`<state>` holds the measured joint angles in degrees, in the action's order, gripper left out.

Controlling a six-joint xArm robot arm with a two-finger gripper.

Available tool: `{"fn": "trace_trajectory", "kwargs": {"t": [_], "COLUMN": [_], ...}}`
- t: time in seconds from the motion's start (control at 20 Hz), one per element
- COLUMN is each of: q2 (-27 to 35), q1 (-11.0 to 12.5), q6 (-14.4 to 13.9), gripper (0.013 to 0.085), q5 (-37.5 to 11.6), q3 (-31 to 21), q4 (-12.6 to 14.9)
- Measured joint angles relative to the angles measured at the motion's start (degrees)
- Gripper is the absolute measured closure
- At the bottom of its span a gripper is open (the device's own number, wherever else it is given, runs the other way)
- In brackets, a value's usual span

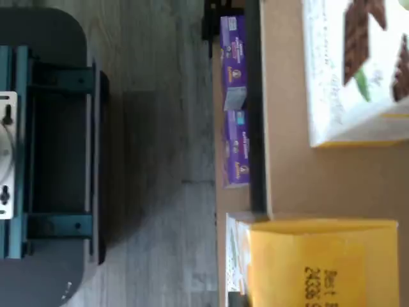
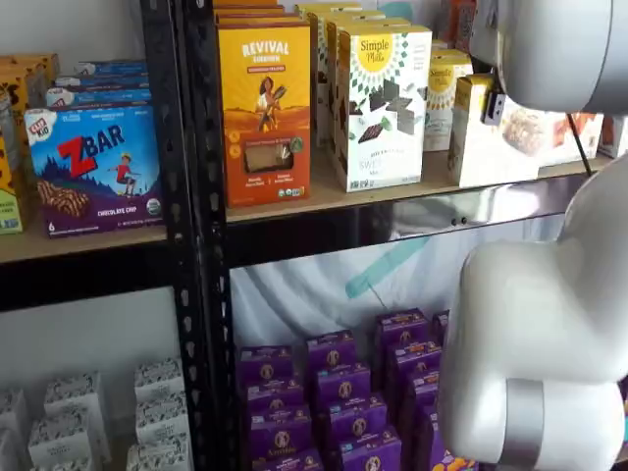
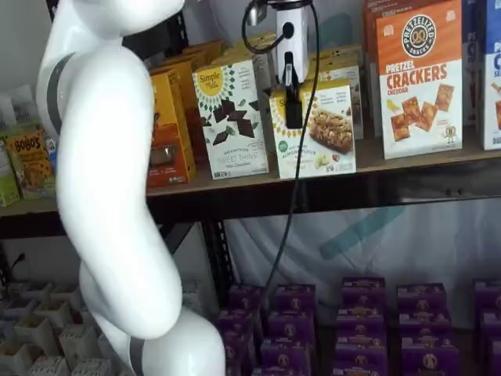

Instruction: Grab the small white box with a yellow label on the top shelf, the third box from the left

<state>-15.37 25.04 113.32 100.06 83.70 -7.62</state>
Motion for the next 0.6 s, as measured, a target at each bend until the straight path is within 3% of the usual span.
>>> {"fn": "trace_trajectory", "kwargs": {"t": [0.6], "q2": [-9.6], "q1": [0.9], "q6": [1.0], "gripper": [0.065], "q5": [5.3], "q3": [-7.0], "q4": [1.7]}}
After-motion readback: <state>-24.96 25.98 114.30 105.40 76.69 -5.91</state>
